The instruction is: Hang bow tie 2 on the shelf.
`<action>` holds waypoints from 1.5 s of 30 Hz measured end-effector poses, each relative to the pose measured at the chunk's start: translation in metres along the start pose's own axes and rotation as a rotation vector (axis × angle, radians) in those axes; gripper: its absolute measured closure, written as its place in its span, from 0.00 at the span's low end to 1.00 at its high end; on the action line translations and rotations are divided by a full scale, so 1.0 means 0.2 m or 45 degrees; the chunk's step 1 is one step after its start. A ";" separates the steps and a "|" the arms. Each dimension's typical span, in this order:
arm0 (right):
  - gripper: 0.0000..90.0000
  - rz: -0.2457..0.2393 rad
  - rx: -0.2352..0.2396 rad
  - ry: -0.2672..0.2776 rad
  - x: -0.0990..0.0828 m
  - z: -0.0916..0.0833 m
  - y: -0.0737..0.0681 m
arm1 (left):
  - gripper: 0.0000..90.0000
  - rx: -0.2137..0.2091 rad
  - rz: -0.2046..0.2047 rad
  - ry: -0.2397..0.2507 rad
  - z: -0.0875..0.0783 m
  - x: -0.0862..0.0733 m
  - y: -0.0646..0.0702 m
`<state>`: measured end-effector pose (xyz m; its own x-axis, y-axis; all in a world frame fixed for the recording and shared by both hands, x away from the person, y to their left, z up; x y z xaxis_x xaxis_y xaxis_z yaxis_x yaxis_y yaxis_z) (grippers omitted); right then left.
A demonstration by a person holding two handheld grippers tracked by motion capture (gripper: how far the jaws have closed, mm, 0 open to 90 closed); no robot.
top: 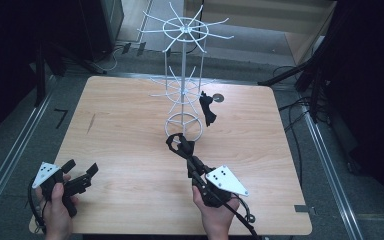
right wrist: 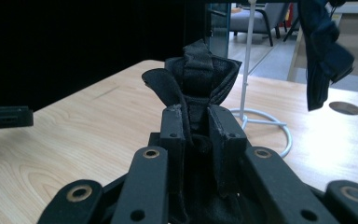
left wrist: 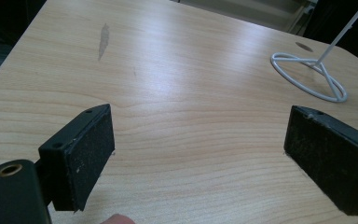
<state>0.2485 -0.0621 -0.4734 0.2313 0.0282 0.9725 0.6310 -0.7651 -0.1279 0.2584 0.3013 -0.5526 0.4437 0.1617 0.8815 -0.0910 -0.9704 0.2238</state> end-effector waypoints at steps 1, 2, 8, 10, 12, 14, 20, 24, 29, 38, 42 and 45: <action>0.87 -0.001 -0.003 0.003 0.01 0.00 0.00 | 0.10 -0.001 -0.001 0.001 0.00 0.00 0.00; 0.87 0.000 -0.005 0.008 0.02 -0.01 0.00 | 0.10 -0.002 0.000 0.000 0.00 0.00 0.00; 0.87 -0.007 -0.023 0.031 0.07 -0.04 0.02 | 0.10 -0.002 -0.002 0.002 0.00 0.00 0.00; 0.87 -0.011 -0.027 0.038 0.08 -0.05 0.02 | 0.10 -0.002 -0.001 0.001 0.00 0.00 0.00; 0.87 -0.015 -0.033 0.040 0.09 -0.05 0.02 | 0.10 -0.003 -0.002 0.003 0.00 0.00 0.00; 0.87 -0.019 -0.037 0.047 0.11 -0.06 0.03 | 0.10 -0.002 -0.001 0.002 0.00 0.00 0.00; 0.87 -0.020 -0.061 0.068 0.16 -0.07 0.05 | 0.10 -0.001 -0.002 0.003 0.00 0.00 0.00; 0.87 -0.020 -0.070 0.075 0.18 -0.07 0.06 | 0.10 -0.001 -0.003 0.003 0.00 0.00 0.00; 0.87 -0.028 -0.085 0.083 0.19 -0.07 0.07 | 0.10 -0.003 -0.002 0.003 0.00 0.00 0.00; 0.87 -0.032 -0.107 0.124 0.25 -0.08 0.10 | 0.10 -0.002 -0.005 0.005 0.00 0.00 0.00; 0.87 -0.032 -0.114 0.139 0.27 -0.08 0.11 | 0.10 -0.002 -0.005 0.005 0.00 0.00 0.00; 0.87 -0.031 -0.123 0.149 0.29 -0.08 0.12 | 0.10 -0.002 -0.004 0.004 0.00 0.00 0.00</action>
<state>0.2647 -0.0900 -0.4173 0.1255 -0.0237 0.9918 0.5601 -0.8235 -0.0905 0.2584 0.3013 -0.5525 0.4409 0.1654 0.8822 -0.0910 -0.9696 0.2272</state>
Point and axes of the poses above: each handheld gripper's, and its own axes: z roughly forward along the jaws, x roughly out of its top, y roughly to its right, the point moved 7 cm from there along z, roughly forward along the jaws, and after that the axes turned 6 degrees about x, right-handed, at the moved point
